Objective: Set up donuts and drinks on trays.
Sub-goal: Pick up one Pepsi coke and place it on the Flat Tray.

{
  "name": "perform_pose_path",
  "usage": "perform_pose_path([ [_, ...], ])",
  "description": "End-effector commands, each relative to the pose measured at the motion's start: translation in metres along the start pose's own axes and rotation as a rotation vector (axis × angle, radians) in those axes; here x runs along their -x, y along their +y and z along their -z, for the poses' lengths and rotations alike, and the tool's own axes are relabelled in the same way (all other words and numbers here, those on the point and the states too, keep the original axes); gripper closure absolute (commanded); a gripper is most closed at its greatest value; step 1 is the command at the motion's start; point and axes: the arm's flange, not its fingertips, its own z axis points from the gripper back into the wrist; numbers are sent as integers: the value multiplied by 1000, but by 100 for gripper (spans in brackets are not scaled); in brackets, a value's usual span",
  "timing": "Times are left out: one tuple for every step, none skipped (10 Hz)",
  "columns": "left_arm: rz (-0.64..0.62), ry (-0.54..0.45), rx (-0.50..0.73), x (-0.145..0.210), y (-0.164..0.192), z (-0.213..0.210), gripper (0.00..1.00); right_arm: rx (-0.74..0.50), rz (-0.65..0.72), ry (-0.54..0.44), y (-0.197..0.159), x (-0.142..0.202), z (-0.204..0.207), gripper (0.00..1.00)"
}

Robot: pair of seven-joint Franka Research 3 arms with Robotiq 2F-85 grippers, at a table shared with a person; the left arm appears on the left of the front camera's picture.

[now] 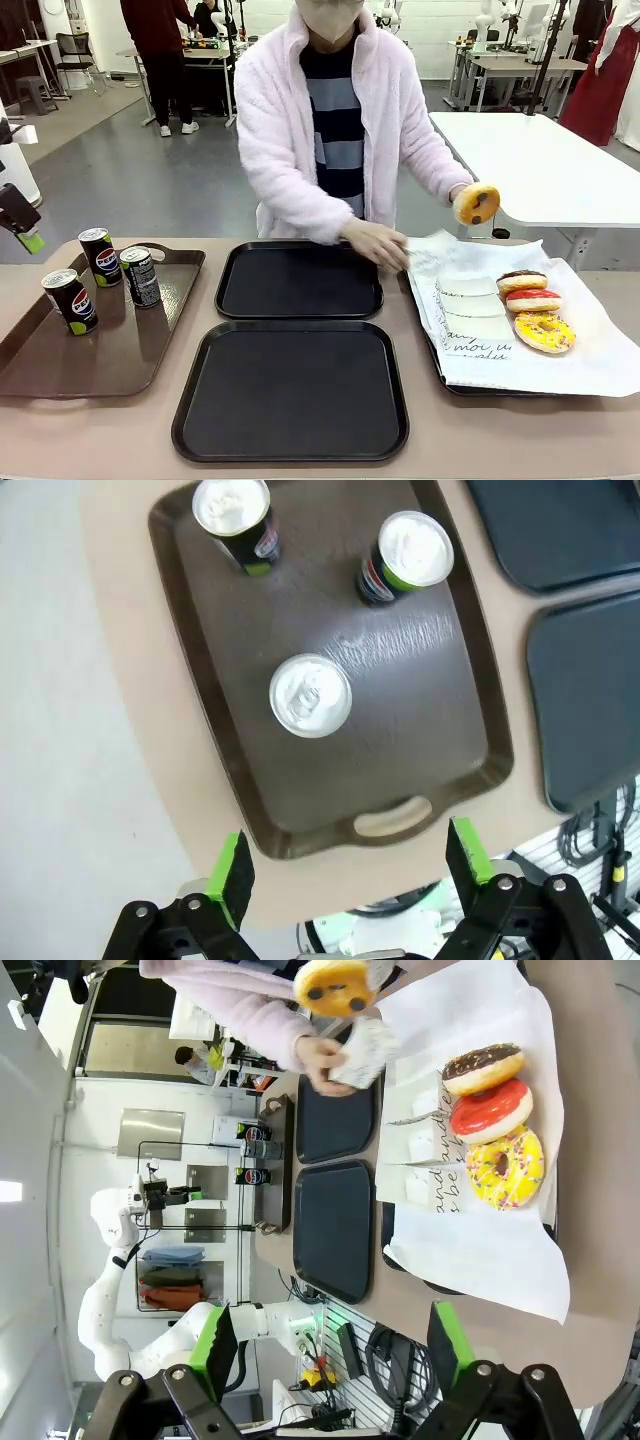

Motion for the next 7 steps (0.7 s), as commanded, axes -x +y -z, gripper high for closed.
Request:
perform_pose_path([
  [16, -58, 5, -6, 1, 17, 0, -14, -5, -7, -1, -1, 1, 0],
  [0, 0, 0, 0, 0, 0, 0, -14, -5, -7, -1, -1, 1, 0],
  [0, 0, 0, 0, 0, 0, 0, -14, -5, -7, -1, -1, 1, 0],
  [0, 0, 0, 0, 0, 0, 0, -14, -5, -7, -1, -1, 1, 0],
  [0, 0, 0, 0, 0, 0, 0, -14, -5, -7, -1, -1, 1, 0],
  [0, 0, 0, 0, 0, 0, 0, -14, -5, -7, -1, -1, 1, 0],
  [2, -11, 7, -1, 1, 4, 0, -14, -5, -7, -1, -1, 1, 0],
])
